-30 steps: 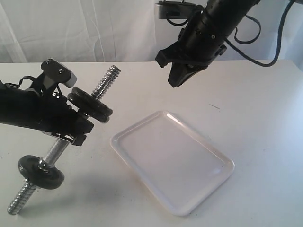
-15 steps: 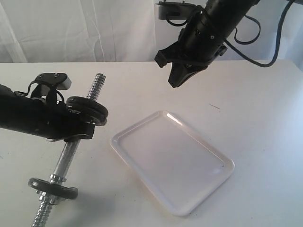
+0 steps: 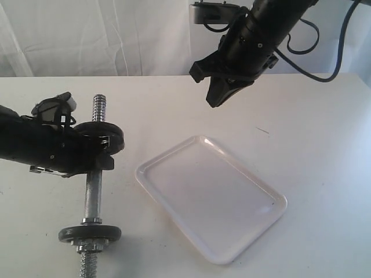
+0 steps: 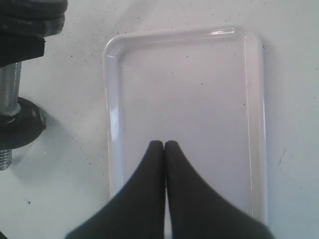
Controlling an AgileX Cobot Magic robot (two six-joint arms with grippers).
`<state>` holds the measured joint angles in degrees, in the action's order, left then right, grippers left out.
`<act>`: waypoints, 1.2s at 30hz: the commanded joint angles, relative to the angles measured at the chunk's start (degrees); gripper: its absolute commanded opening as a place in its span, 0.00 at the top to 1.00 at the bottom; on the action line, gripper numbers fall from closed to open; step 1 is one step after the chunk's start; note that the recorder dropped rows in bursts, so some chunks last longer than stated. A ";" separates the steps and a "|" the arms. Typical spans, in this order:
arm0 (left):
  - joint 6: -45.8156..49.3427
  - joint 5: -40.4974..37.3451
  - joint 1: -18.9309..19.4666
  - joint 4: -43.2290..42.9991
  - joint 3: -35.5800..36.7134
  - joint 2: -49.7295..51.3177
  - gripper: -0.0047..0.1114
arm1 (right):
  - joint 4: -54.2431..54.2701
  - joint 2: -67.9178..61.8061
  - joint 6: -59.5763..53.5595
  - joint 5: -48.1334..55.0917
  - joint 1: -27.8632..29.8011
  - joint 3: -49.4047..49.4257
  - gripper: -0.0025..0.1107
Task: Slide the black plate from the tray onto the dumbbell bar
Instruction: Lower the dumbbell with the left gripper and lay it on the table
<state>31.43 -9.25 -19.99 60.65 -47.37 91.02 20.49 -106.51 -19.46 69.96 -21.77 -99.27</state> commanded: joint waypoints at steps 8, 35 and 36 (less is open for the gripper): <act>-15.32 0.15 -0.12 7.00 -2.47 -3.49 0.96 | -0.24 0.70 0.40 0.01 0.20 -0.03 0.98; -34.45 1.50 -0.12 7.00 5.35 1.87 0.96 | -0.24 0.70 1.68 0.01 0.20 -0.03 0.98; -34.45 1.50 -0.12 7.00 5.35 2.00 0.96 | -0.24 0.70 1.68 0.01 0.20 -0.03 0.98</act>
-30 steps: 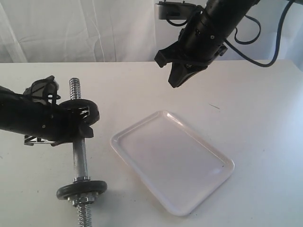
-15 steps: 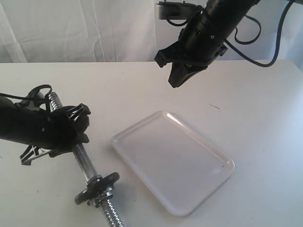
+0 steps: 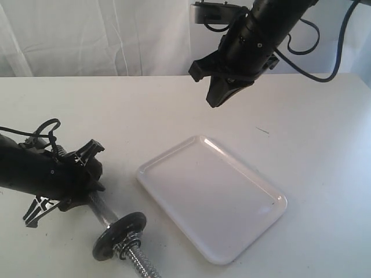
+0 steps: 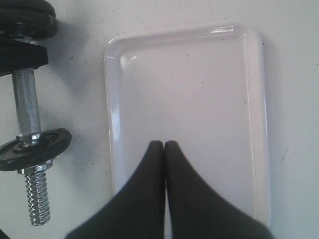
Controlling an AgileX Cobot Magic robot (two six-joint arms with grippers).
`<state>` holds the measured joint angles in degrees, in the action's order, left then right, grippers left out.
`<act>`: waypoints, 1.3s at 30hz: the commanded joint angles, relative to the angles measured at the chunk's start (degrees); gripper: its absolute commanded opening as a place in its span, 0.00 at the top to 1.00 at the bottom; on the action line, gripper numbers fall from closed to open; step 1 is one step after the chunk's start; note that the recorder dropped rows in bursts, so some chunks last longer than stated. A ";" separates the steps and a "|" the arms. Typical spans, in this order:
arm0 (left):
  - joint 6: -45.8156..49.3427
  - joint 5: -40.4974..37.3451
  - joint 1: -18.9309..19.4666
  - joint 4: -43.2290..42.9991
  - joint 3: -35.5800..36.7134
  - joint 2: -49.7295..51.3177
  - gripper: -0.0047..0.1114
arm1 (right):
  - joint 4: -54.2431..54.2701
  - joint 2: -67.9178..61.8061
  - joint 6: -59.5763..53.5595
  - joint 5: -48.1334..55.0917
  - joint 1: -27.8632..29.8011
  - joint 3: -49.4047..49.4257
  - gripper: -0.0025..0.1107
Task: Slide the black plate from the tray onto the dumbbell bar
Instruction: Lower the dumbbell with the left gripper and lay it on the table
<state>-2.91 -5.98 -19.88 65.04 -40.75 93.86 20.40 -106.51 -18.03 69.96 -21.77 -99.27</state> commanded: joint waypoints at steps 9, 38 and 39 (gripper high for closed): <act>0.12 -2.59 -0.22 2.61 -1.26 -0.84 0.96 | -0.66 0.70 0.25 0.01 0.20 -0.03 0.98; 0.12 -7.76 -0.22 2.61 -1.26 -2.45 0.44 | -0.76 0.70 0.25 0.01 0.20 -0.03 0.98; 0.12 -7.76 -0.22 2.61 -1.26 -2.45 0.44 | -0.76 0.70 0.25 0.01 0.20 -0.03 0.98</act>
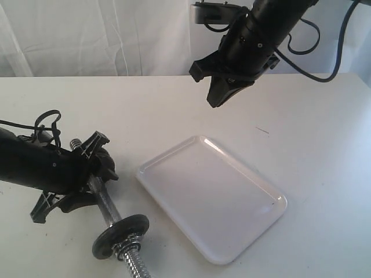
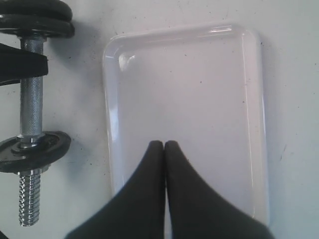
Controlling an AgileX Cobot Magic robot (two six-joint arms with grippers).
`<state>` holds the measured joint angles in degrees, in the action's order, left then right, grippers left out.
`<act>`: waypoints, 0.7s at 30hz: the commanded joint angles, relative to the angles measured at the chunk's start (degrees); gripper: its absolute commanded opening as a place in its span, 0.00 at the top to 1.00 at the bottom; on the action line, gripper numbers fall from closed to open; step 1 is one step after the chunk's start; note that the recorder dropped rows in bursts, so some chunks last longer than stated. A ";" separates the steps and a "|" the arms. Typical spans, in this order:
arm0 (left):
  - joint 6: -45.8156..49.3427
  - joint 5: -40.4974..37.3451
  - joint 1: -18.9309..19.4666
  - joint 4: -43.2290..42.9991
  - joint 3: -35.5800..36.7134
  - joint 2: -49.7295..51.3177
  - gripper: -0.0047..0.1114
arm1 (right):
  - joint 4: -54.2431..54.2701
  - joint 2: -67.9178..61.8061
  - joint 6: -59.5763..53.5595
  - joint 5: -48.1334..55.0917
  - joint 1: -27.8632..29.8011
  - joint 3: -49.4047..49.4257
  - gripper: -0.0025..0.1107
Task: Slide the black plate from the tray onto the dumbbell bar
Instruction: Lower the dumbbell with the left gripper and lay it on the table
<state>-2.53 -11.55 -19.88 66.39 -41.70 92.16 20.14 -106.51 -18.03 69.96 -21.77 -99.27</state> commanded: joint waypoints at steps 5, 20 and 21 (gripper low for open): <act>-0.26 -2.87 -0.22 1.27 -0.31 -0.75 0.45 | -0.50 0.70 0.25 0.01 0.20 -0.03 0.98; -0.28 1.81 -0.22 -0.94 -0.31 -6.97 0.72 | -1.77 0.70 0.25 0.01 0.20 -0.03 0.98; -0.28 1.81 -0.22 -0.94 -0.31 -7.69 0.72 | -1.77 0.70 0.25 0.01 0.20 -0.03 0.98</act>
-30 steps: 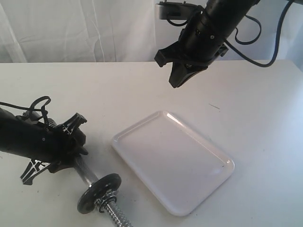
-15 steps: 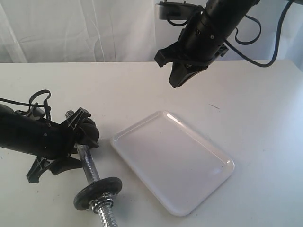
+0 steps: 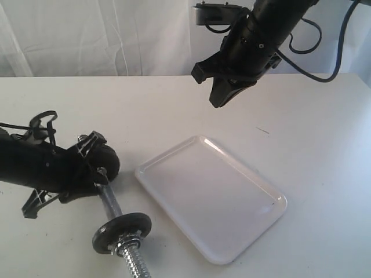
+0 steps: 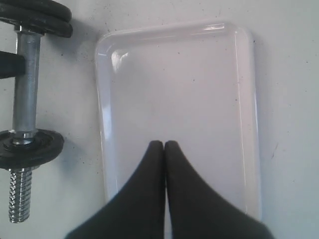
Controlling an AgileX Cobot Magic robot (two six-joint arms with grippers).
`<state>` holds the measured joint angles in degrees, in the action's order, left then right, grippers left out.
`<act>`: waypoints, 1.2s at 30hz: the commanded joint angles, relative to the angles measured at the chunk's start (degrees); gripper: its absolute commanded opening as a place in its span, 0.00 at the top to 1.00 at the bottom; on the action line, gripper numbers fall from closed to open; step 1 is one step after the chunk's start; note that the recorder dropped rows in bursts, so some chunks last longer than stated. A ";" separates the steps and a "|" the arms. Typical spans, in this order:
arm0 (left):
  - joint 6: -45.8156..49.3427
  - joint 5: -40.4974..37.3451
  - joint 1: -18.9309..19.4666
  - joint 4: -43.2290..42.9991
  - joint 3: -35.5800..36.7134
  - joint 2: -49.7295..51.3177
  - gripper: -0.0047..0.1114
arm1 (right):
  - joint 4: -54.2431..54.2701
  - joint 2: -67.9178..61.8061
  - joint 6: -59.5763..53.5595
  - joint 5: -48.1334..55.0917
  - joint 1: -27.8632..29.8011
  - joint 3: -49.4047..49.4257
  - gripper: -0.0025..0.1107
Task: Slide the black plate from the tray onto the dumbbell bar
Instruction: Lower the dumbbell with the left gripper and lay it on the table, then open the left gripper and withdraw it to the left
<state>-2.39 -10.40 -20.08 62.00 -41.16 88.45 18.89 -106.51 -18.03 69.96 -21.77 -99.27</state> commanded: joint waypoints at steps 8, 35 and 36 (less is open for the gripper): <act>-0.42 0.15 -0.03 1.88 -0.86 -5.11 0.74 | -0.52 0.70 0.25 0.01 0.20 -0.03 0.98; -15.66 -13.62 7.31 -48.80 12.68 -17.09 0.96 | -1.00 0.70 0.25 0.01 0.20 -0.03 0.98; -15.66 -13.62 7.31 -48.66 12.80 -17.09 0.96 | -1.00 0.70 0.25 0.01 0.20 -0.03 0.98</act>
<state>-17.37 -22.86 -12.75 13.45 -29.33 71.66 17.98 -106.51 -18.03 69.96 -21.77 -99.27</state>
